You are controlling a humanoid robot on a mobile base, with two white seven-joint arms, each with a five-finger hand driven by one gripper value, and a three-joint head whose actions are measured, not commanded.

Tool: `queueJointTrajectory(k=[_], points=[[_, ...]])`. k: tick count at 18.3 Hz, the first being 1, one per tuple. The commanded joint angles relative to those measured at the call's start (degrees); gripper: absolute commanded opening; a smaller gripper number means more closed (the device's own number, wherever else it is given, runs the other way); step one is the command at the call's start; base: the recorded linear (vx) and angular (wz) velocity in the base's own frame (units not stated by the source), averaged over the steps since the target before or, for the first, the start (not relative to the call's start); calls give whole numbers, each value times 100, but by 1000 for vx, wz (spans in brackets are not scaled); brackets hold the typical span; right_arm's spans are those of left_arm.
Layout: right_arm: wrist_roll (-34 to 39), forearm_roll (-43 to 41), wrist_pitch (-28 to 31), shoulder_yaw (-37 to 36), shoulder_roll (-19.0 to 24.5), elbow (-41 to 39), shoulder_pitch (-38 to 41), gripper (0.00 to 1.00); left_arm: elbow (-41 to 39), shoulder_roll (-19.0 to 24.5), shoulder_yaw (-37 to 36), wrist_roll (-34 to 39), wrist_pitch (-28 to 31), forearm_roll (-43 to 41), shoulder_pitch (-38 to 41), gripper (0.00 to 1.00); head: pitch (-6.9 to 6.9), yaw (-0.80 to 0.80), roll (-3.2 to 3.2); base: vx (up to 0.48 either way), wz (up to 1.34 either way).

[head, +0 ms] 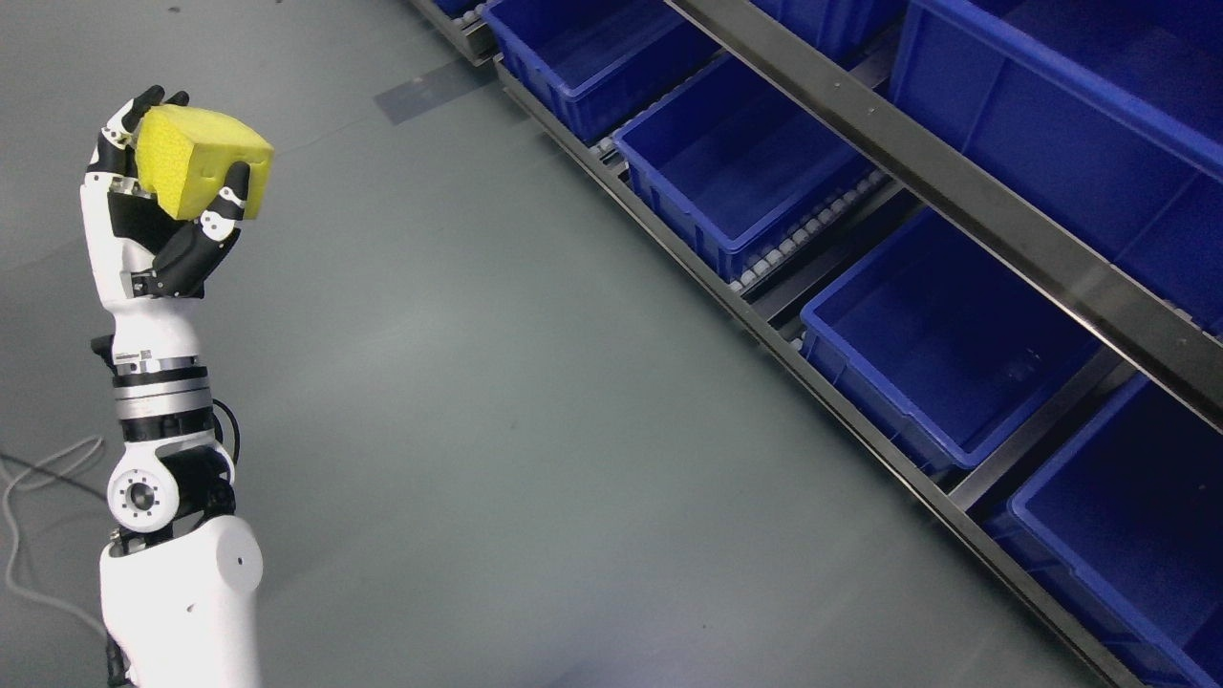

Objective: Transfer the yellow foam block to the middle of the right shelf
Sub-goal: 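Hold the cube raised in the left hand while turning toward the blue bins, then extend the left hand over the middle blue bin and release the cube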

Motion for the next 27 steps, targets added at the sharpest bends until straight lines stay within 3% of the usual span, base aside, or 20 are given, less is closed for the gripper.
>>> queueJointTrajectory(k=[1,16,20,22,24,27], points=[[4,0,-2,0,-100,-100,-9,100,4,99,-35,1,-1,0,-7,35,0,0,0,516,-494],[4,0,-2,0,-100,-100,-17,100,-23,99,-87,-112,-10,0,-104,35,0,0,0,368,-330],[4,0,-2,0,-100,-100,-17,100,-504,99,-87,-271,-1,0,-340,35,0,0,0,216,-244],[4,0,-2,0,-100,-100,-9,100,-716,99,-87,-341,25,0,-682,34,0,0,0,189,-112],[4,0,-2,0,-100,-100,-9,100,-735,244,-166,-350,269,0,-1541,34,1,0,0,171,-3],[4,0,-2,0,-100,-100,-9,100,-525,963,-691,-708,1497,-9,-2860,33,1,0,0,143,-26]])
